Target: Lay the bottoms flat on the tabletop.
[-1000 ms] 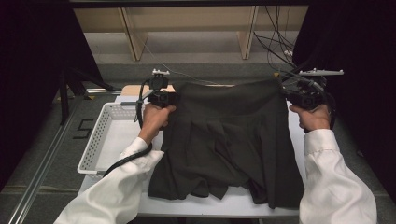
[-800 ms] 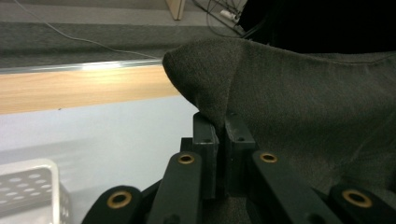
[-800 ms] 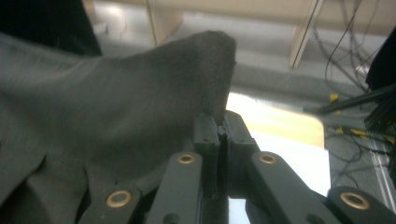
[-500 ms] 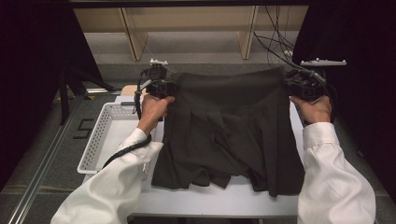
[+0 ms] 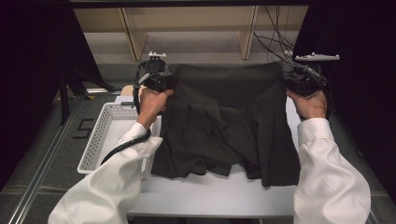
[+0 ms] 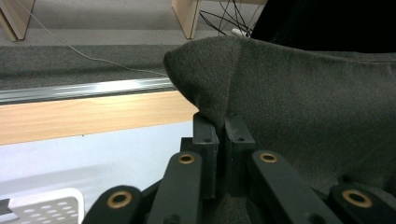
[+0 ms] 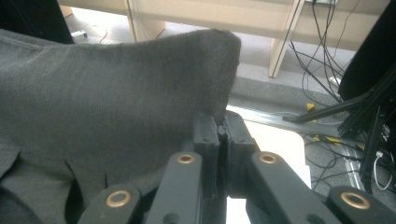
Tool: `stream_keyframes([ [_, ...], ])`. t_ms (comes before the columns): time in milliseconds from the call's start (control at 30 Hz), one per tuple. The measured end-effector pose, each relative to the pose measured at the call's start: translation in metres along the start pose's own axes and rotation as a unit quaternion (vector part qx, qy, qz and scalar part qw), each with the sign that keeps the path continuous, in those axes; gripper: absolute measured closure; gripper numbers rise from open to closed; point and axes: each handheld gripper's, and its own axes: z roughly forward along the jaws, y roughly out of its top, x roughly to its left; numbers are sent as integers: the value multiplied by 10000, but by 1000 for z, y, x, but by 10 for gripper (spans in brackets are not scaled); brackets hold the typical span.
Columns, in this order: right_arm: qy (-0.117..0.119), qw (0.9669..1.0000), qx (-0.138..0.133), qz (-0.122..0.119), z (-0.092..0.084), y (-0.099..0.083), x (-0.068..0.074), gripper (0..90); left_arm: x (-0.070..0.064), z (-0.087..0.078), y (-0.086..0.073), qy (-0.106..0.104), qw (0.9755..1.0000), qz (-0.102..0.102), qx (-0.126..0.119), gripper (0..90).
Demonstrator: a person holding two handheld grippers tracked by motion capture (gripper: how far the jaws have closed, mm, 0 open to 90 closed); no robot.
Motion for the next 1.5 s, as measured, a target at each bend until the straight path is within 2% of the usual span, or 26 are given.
stream_keyframes([
  [100,-107,9999,41,-6,8,-1,-2,859,-2,3,0,-14,10000,38,-31,843],
  [167,-140,9999,39,49,13,-1,-4,857,-2,6,1,-23,10000,-15,-34,835],
  [233,-179,9998,78,69,19,-1,-6,835,-2,9,1,32,10000,-8,4,814],
  [267,-220,9997,109,84,21,-1,-7,794,-2,11,0,110,9999,-52,-16,775],
  [333,-475,9986,171,146,26,-2,-9,651,-4,13,-2,244,9996,-120,-36,643],
  [367,-464,9984,221,256,27,-3,-10,590,-5,14,-4,269,9996,-55,27,616],
  [400,-355,9985,264,333,27,-4,-10,522,-7,15,-5,287,9995,8,110,601],
  [433,-290,9985,338,310,28,-6,-9,499,-9,16,-7,284,9993,71,214,587],
  [500,-202,9986,422,241,28,-12,-5,473,-12,19,-13,135,9990,19,426,565],
  [600,101,9981,610,24,28,-28,8,398,-18,22,-27,-48,9973,150,724,503],
  [700,379,9960,789,-158,26,-47,22,358,-25,24,-48,-192,9934,341,1076,428],
  [733,524,9947,859,-211,25,-57,27,353,-28,24,-56,-223,9922,438,1150,403],
  [800,634,9925,996,-326,22,-72,36,350,-33,23,-74,-338,9896,560,1283,370],
  [833,745,9905,1086,-396,19,-83,41,350,-35,21,-81,-406,9889,557,1319,349],
  [933,905,9873,1251,-372,12,-110,53,351,-40,16,-111,-593,9847,708,1476,317],
  [1033,1109,9829,1427,-353,7,-135,63,351,-40,10,-139,-747,9805,798,1634,294],
  [1067,1178,9807,1513,-372,6,-141,66,355,-40,8,-146,-767,9798,812,1661,286],
  [1167,1260,9774,1628,-477,4,-158,77,380,-35,3,-172,-895,9765,893,1744,269],
  [1200,1317,9747,1715,-561,5,-165,82,392,-35,3,-177,-872,9736,1001,1859,271],
  [1233,1382,9725,1768,-629,6,-171,85,405,-35,2,-180,-875,9718,1104,1890,257],
  [1267,1424,9707,1820,-653,8,-175,87,411,-34,-1,-184,-851,9728,1143,1827,253],
  [1333,1379,9678,1982,-714,13,-181,91,433,-34,-6,-189,-835,9726,1207,1802,261],
  [1400,1231,9687,2032,-725,17,-182,93,446,-35,-11,-197,-855,9715,1271,1812,261],
  [1467,1118,9671,2103,-893,23,-184,95,451,-39,-14,-206,-882,9702,1347,1812,261],
  [1500,1120,9660,2134,-940,27,-185,97,451,-41,-15,-210,-916,9680,1420,1853,260],
])
